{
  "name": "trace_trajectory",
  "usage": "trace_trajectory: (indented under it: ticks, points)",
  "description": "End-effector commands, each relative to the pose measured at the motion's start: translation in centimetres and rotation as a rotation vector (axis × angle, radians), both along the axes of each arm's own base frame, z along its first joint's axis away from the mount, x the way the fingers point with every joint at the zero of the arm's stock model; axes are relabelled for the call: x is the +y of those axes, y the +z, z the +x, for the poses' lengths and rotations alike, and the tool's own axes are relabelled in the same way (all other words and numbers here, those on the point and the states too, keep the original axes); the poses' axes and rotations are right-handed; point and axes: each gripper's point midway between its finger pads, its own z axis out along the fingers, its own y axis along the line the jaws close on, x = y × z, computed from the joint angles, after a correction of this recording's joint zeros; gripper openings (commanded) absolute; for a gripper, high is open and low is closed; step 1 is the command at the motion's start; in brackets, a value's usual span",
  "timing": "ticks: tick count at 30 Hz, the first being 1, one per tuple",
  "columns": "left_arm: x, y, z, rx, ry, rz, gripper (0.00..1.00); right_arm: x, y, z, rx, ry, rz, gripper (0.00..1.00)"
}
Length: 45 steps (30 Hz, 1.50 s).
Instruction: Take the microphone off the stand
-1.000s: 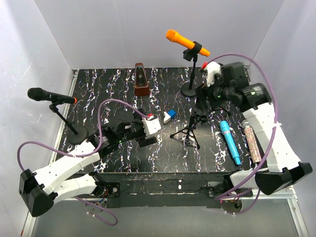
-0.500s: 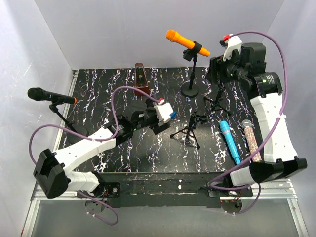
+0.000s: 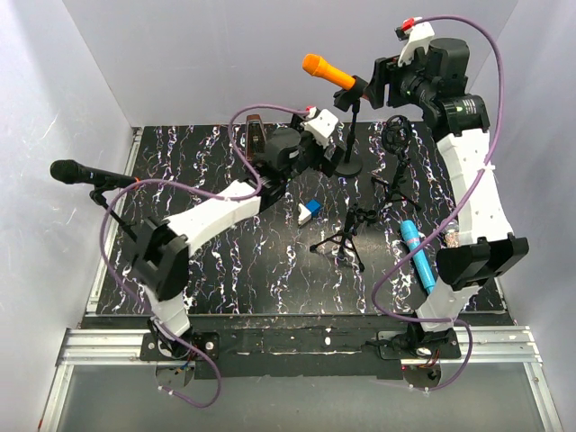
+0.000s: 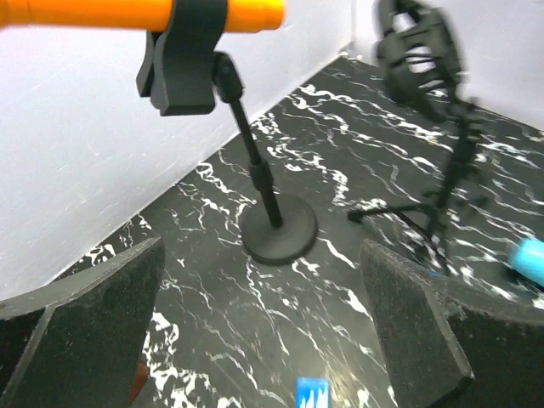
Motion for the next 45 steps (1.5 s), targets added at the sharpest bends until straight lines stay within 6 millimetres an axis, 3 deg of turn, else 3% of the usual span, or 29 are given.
trace_trajectory:
  ticks: [1,5,8,17,25,30,37,45]
  points:
    - [0.0,-0.2,5.9,-0.082,0.118,-0.097,0.98,-1.3,4.7,-1.9,-0.125,-0.029,0.032,0.76]
    - [-0.6,-1.3,10.3,-0.124,0.145,-0.134,0.98,-2.1,3.7,-3.6,-0.112,-0.031,0.01,0.76]
    - [-1.5,-2.5,12.1,-0.134,0.141,-0.156,0.98,-2.5,2.7,-4.4,-0.089,-0.041,-0.002,0.77]
    - [-3.8,-2.2,14.6,-0.171,0.123,-0.249,0.98,-3.7,0.0,-5.1,-0.01,-0.074,-0.039,0.78]
    - [-6.1,-2.5,15.3,-0.186,0.03,-0.249,0.97,-4.3,-0.6,-4.7,0.007,-0.098,-0.05,0.78]
    - [-6.2,-2.4,16.5,-0.203,0.054,-0.24,0.85,-4.7,-0.8,-4.9,0.01,-0.107,-0.059,0.78]
    - [-6.1,-1.5,16.7,-0.221,0.057,-0.235,0.61,-5.0,-1.8,-5.1,0.027,-0.117,-0.069,0.78]
    - [-4.7,2.4,15.4,-0.254,-0.015,-0.24,0.45,-5.2,-3.2,-4.9,0.031,-0.099,-0.093,0.78]
